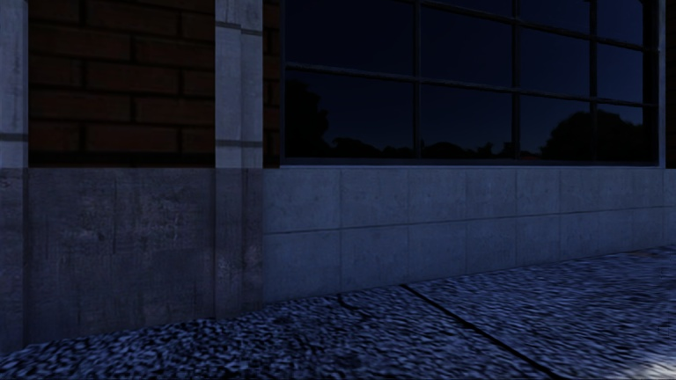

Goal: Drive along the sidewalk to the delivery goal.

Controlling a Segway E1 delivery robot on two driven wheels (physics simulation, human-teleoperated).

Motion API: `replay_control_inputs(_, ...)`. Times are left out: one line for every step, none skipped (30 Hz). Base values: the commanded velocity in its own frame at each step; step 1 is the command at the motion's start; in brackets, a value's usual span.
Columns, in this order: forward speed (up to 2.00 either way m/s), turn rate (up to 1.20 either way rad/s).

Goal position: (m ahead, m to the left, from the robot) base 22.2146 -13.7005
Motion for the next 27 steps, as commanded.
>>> replay_control_inputs(0.00, 0.00)
replay_control_inputs(0.00, 0.00)
replay_control_inputs(0.00, 0.00)
replay_control_inputs(0.00, 0.00)
replay_control_inputs(0.00, 0.00)
replay_control_inputs(0.00, 0.00)
replay_control_inputs(0.00, 0.00)
replay_control_inputs(0.00, 0.00)
replay_control_inputs(0.00, -0.02)
replay_control_inputs(1.27, -0.28)
replay_control_inputs(2.00, -0.47)
replay_control_inputs(2.00, -0.47)
replay_control_inputs(2.00, -0.51)
replay_control_inputs(2.00, -0.53)
replay_control_inputs(2.00, -0.53)
replay_control_inputs(2.00, -0.59)
replay_control_inputs(2.00, -0.59)
replay_control_inputs(2.00, -0.65)
replay_control_inputs(2.00, -0.66)
replay_control_inputs(2.00, -0.67)
replay_control_inputs(2.00, -0.67)
replay_control_inputs(2.00, -0.67)
replay_control_inputs(2.00, -0.67)
replay_control_inputs(2.00, -0.67)
replay_control_inputs(2.00, -0.67)
replay_control_inputs(2.00, -0.67)
replay_control_inputs(2.00, -0.67)
